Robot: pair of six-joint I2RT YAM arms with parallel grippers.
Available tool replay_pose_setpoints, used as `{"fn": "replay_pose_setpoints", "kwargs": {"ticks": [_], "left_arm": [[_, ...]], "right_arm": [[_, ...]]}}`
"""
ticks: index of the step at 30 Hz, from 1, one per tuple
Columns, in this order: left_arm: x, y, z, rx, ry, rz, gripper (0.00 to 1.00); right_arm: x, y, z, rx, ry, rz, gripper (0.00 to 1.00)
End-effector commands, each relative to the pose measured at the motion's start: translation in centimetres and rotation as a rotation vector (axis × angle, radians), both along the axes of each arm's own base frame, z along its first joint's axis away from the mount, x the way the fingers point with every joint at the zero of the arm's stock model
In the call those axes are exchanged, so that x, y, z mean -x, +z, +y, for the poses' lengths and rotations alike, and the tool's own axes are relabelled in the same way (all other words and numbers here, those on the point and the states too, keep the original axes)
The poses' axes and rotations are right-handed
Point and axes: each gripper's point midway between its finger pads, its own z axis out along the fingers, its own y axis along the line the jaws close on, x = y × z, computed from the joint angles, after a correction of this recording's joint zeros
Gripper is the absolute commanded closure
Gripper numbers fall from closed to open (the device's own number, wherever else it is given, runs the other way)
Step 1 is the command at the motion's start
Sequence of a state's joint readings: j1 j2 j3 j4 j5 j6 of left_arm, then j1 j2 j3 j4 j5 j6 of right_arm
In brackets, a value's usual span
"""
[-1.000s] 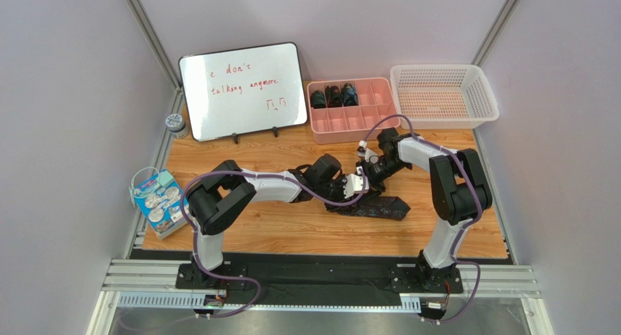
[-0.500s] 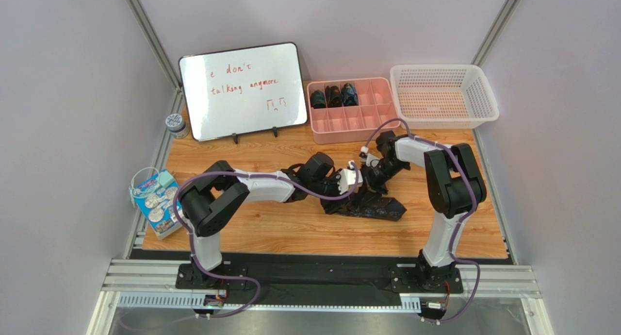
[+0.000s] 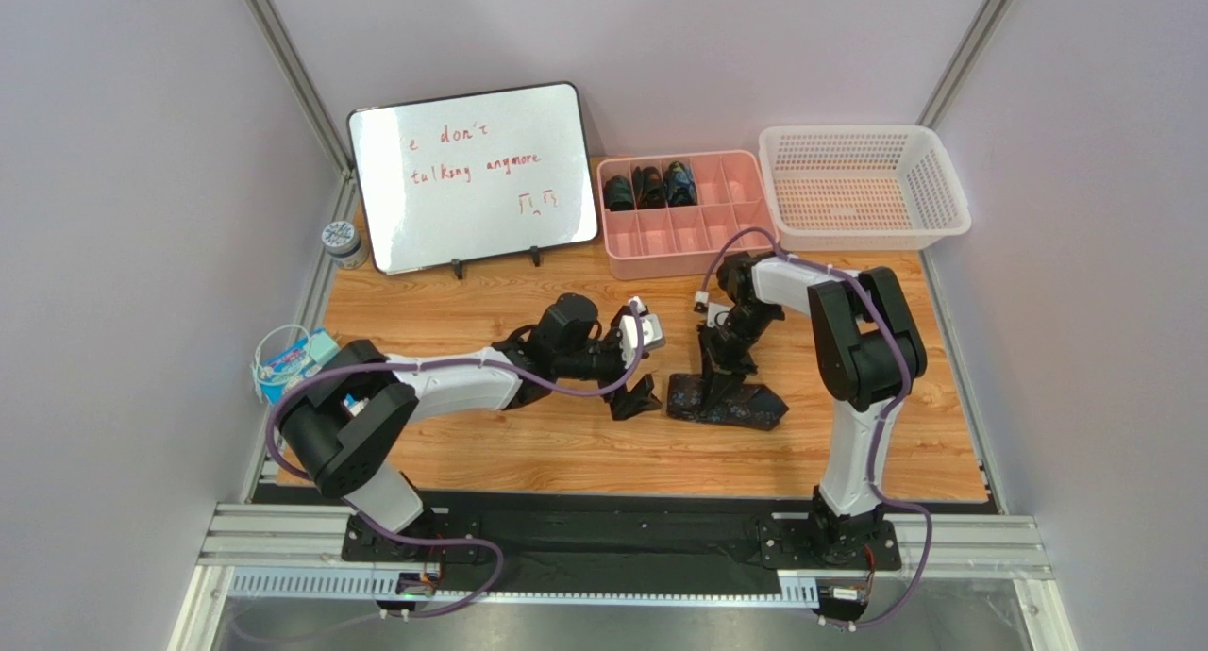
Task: Roll the ties
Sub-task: Roll the tie at the center of the board.
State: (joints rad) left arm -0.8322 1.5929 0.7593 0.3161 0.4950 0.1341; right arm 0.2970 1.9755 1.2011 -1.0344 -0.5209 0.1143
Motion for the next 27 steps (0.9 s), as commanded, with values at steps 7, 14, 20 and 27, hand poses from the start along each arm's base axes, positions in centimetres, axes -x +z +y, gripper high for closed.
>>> {"fn": "replay_pose_setpoints", "kwargs": {"ticks": [7, 14, 20, 27], "left_arm": [[1.1, 1.0, -2.3, 0.152, -0.192, -0.147, 0.01], [1.5, -1.0, -4.7, 0.135, -0.207, -0.143, 0.01], [2.5, -4.1, -4.7, 0.064, -0.245, -0.173, 0.24], [3.9, -4.7, -3.8, 0.042, -0.311, -0.160, 0.83]], "right_arm": [[-1.7, -3.9, 0.6, 0.068, 0.182, -0.098, 1.00], [-1.4, -4.0, 1.3, 0.044, 0.139, -0.065, 1.00], [-1.5, -3.3, 2.0, 0.001, 0.111, -0.065, 1.00], [-1.6, -3.3, 1.9, 0.000, 0.104, -0.065, 1.00]]}}
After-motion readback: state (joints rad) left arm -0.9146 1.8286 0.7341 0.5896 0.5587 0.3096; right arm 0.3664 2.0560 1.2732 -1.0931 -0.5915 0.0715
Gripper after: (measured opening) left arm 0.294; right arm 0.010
